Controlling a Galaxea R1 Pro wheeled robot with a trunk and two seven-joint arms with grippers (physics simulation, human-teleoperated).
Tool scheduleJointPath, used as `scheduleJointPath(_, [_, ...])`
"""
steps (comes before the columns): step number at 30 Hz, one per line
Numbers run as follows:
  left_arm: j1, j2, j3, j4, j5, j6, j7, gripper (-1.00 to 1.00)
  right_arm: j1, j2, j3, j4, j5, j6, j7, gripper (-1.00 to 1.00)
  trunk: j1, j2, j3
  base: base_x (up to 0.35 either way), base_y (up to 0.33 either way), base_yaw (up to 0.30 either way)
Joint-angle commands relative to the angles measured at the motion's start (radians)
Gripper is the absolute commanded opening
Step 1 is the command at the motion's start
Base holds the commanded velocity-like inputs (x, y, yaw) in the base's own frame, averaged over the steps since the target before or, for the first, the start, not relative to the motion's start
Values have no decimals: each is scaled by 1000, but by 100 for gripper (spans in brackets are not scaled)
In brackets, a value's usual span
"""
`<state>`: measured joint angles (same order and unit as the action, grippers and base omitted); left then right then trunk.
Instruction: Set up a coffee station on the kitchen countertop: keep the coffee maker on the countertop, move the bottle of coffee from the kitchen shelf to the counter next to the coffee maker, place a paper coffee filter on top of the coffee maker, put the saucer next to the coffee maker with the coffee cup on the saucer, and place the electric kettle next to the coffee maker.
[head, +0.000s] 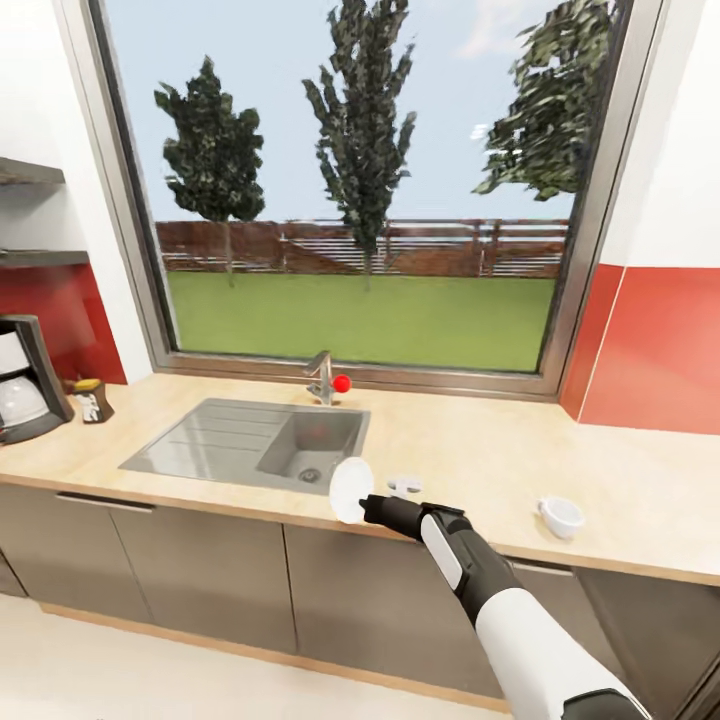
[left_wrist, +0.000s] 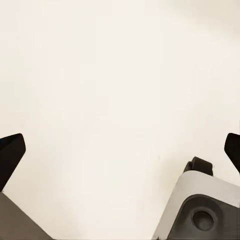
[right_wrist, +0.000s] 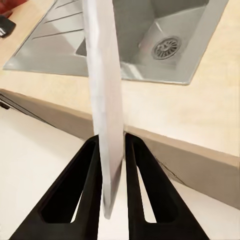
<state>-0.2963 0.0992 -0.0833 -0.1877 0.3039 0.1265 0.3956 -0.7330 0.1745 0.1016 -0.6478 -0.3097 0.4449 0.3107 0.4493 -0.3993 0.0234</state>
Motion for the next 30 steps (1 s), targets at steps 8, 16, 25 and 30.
scheduleJointPath(8, [0, 1, -9, 23, 10, -15, 2, 100, 0, 0, 0, 1, -7, -36, 3, -100, 1, -1, -10, 122, 285, 211])
scheduleJointPath(16, [0, 1, -7, 25, 11, -16, 2, 100, 0, 0, 0, 10, -6, -69, 4, -100, 1, -1, -19, 9, 304, 212])
scheduleJointPath(25, [0, 3, -6, 28, 11, -17, 2, 100, 0, 0, -1, 15, 4, -70, 12, -100, 1, -1, -23, 10, 305, 86])
scheduleJointPath(30, [0, 5, -4, 28, 11, -16, 2, 100, 0, 0, 35, 6, 12, -70, 12, -100, 1, -1, -23, 138, 305, 1])
